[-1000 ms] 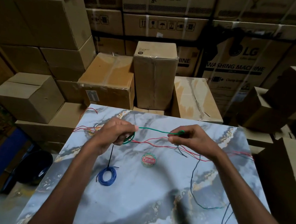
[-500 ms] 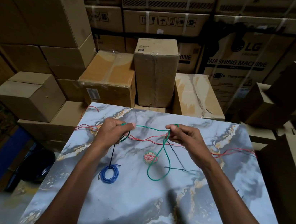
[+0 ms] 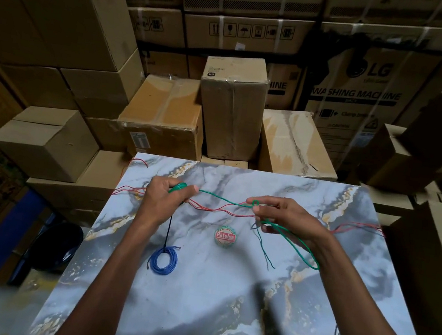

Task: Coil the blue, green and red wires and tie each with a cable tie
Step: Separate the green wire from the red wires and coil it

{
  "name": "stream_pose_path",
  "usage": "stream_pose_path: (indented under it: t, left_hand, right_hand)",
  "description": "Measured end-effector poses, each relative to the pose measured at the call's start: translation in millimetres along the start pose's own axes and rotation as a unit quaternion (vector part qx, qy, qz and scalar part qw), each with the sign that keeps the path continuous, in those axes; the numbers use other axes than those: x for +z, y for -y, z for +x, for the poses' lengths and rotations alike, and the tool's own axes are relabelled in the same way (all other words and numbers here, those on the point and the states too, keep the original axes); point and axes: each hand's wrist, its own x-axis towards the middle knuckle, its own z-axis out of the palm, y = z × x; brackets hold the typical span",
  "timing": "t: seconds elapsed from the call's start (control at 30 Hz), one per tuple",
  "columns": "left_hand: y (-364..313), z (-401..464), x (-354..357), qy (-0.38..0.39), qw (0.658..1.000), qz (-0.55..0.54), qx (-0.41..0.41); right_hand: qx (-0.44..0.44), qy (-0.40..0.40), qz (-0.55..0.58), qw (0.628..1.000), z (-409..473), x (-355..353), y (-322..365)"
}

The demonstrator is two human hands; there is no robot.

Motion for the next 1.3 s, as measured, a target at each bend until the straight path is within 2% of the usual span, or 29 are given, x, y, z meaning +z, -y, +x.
stream_pose_path:
  t: [0.07, 0.17, 0.23, 0.3, 0.4, 0.5, 0.6, 0.67, 0.77, 0.83, 0.93, 1.03, 1.13, 1.23, 1.3]
  left_hand:
    - [1, -1, 0, 0.003, 0.999, 0.029, 0.022]
    - [2, -4, 8, 0.021, 0.997, 0.056, 0.041]
    - [-1, -9, 14, 0.033, 0.997, 0.057, 0.049]
    - [-4, -18, 24, 0.061, 0.995, 0.05, 0.065]
    - [-2, -39, 49, 0.133, 0.984, 0.058, 0.104]
    - [10, -49, 75, 0.162, 0.96, 0.154, 0.171]
    - [30, -39, 77, 0.126, 0.94, 0.265, 0.172]
    - [50, -29, 69, 0.072, 0.937, 0.313, 0.136]
    - [73, -13, 52, -0.03, 0.934, 0.345, 0.092]
    - [78, -5, 44, -0.076, 0.928, 0.347, 0.109]
    - [77, 4, 36, -0.13, 0.918, 0.347, 0.139]
    - [79, 11, 25, -0.182, 0.924, 0.321, 0.101]
    - [84, 20, 8, -0.23, 0.935, 0.267, 0.03]
    - [81, 20, 5, -0.24, 0.945, 0.22, 0.013]
    - [72, 16, 15, -0.215, 0.956, 0.198, 0.027]
  right_hand:
    - [-0.033, -0.06, -0.123, 0.99, -1, -2, 1]
    - [-0.048, -0.186, -0.261, 0.946, 6, 3, -2]
    - [-0.081, -0.236, -0.27, 0.93, 12, 10, -4]
    - [-0.116, -0.259, -0.23, 0.931, 13, 17, -3]
    - [-0.127, -0.231, -0.199, 0.944, 13, 25, 4]
    - [-0.108, -0.172, -0.165, 0.965, 17, 29, 6]
    - [-0.038, -0.094, -0.006, 0.995, 18, 13, 12]
    - [0.023, -0.037, 0.095, 0.995, 17, -6, 14]
    - [0.083, 0.007, 0.134, 0.988, 14, -27, 5]
    - [0.103, 0.009, 0.085, 0.991, 13, -31, -4]
    - [0.079, -0.02, -0.064, 0.995, 10, -33, -12]
    - [0.093, -0.043, -0.218, 0.971, 5, -48, -16]
    - [0.108, -0.144, -0.358, 0.916, 5, -73, -20]
    - [0.06, -0.279, -0.481, 0.829, 14, -80, -28]
    - [0.044, -0.28, -0.539, 0.793, 20, -64, -30]
